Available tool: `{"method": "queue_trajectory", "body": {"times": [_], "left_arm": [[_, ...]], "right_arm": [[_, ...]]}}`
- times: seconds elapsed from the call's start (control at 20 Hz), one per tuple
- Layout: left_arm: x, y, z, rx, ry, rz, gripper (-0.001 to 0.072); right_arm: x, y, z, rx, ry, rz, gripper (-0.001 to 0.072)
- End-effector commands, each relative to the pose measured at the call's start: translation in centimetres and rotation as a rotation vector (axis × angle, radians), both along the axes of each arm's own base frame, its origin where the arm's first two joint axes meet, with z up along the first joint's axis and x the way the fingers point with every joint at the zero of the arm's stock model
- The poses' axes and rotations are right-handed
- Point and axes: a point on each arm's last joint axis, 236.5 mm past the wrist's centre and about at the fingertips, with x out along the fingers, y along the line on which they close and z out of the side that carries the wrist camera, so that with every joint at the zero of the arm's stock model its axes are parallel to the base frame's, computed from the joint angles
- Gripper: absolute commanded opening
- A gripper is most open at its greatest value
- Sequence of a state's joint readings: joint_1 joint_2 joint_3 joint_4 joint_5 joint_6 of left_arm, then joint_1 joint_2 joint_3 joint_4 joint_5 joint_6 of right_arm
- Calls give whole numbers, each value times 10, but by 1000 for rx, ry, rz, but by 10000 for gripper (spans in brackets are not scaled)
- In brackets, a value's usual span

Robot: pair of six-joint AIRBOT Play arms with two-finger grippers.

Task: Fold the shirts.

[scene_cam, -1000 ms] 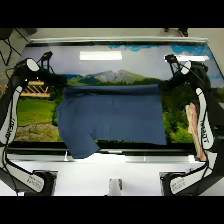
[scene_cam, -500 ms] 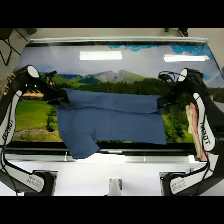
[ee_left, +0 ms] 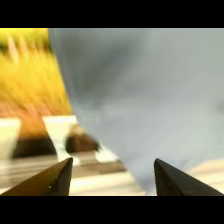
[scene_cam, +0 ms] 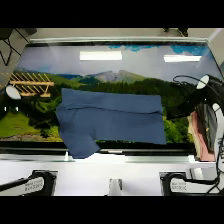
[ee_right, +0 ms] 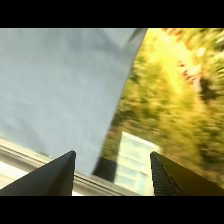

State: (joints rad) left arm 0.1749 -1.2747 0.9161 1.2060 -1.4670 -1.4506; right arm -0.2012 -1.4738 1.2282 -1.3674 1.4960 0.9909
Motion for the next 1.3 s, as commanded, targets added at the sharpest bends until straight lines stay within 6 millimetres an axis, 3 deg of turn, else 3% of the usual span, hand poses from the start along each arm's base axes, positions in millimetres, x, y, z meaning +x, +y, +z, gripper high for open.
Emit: {"method": "queue_trajectory", "body": {"times": [0.0,0.05,0.25,0.35,0.5,0.55,0.7,0.75,0.95,1.1,1.25], "left_arm": [[-70,-26,-44,-71,25,74,594],[-73,-32,-50,-90,27,94,594],[-49,-48,-53,-156,-52,168,593],[-47,-54,-56,-169,-47,172,593],[-52,-62,-67,-165,-11,141,586],[-51,-62,-69,-159,-13,139,511],[-47,-61,-70,-153,-33,146,114],[-47,-61,-69,-155,-37,139,37],[-42,-61,-61,-155,-85,120,37],[-38,-61,-53,-153,-124,117,37],[-36,-60,-48,-152,-151,112,37]], "right_arm": [[-24,19,-9,78,-7,-14,477],[-27,22,-8,90,1,-15,477],[-36,25,-3,104,34,-4,477],[-37,25,-1,102,31,-4,479],[-50,23,-12,92,70,-6,555],[-58,25,-19,96,95,-9,557],[-72,31,-41,105,122,-49,594],[-74,31,-47,99,124,-68,594],[-81,30,-57,87,141,-77,595],[-89,18,-59,37,169,-52,596],[-93,29,-62,78,177,-75,594]]}}
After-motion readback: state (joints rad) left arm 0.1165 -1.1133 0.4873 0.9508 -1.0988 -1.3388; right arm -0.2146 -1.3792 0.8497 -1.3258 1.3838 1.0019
